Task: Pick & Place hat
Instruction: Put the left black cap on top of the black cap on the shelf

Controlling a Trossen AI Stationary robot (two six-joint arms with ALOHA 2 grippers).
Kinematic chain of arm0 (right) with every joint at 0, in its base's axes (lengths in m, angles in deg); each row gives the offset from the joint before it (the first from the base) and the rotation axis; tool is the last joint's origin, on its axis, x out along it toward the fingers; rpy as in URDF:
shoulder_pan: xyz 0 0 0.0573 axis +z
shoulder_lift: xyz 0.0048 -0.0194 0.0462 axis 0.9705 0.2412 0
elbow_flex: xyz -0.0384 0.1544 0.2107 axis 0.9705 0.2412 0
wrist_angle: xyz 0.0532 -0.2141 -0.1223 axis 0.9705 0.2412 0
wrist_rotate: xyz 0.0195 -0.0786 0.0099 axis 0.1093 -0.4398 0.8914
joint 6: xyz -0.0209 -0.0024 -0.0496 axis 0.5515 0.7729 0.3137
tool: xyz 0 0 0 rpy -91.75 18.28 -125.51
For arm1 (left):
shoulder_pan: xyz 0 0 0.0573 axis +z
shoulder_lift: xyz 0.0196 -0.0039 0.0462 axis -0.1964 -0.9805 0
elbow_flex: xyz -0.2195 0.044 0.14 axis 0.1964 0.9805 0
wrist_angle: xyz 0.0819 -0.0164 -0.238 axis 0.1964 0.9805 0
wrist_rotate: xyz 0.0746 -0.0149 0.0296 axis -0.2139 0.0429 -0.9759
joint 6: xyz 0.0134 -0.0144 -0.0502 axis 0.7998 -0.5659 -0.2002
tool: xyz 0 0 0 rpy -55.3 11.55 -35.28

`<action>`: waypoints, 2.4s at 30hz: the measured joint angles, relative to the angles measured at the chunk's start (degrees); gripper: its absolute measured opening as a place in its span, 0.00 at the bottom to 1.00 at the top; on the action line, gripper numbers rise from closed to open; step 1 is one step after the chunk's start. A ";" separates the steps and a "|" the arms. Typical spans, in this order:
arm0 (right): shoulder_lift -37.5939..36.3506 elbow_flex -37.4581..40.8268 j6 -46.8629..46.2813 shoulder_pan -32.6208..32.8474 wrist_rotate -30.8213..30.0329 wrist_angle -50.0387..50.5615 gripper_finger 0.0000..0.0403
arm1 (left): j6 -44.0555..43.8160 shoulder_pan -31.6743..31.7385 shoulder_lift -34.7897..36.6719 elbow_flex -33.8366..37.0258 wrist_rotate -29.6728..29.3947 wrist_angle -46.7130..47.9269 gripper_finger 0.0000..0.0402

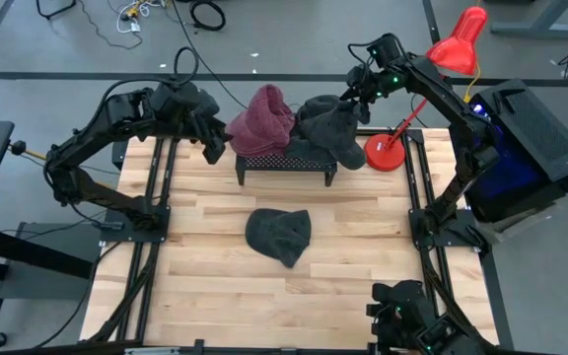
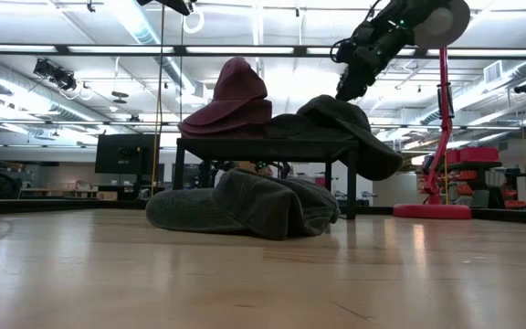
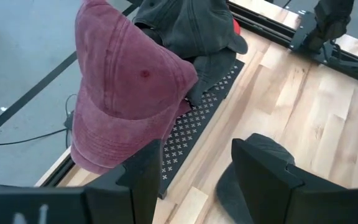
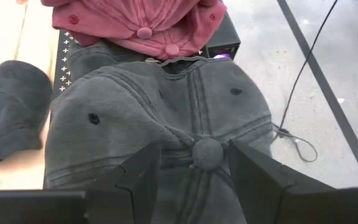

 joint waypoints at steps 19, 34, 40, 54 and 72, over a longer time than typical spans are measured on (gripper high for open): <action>1.80 0.00 -0.16 0.02 -0.66 0.36 0.34 | -1.92 0.00 -0.02 -0.01 -0.18 0.00 0.50; 1.80 0.00 -0.16 0.02 -0.65 -0.08 0.15 | -1.98 0.00 -0.02 0.00 -0.18 0.00 0.50; 1.80 0.00 -0.16 0.02 -0.64 -0.10 0.15 | -1.98 0.00 -0.02 0.00 -0.18 0.00 0.50; -2.18 0.00 0.19 0.04 -0.34 -2.73 0.14 | -2.00 0.00 -0.02 0.00 -0.18 0.00 0.50; -2.87 -4.38 2.36 0.11 -0.58 0.94 0.14 | -3.14 0.00 -0.02 0.00 -0.18 -0.02 0.50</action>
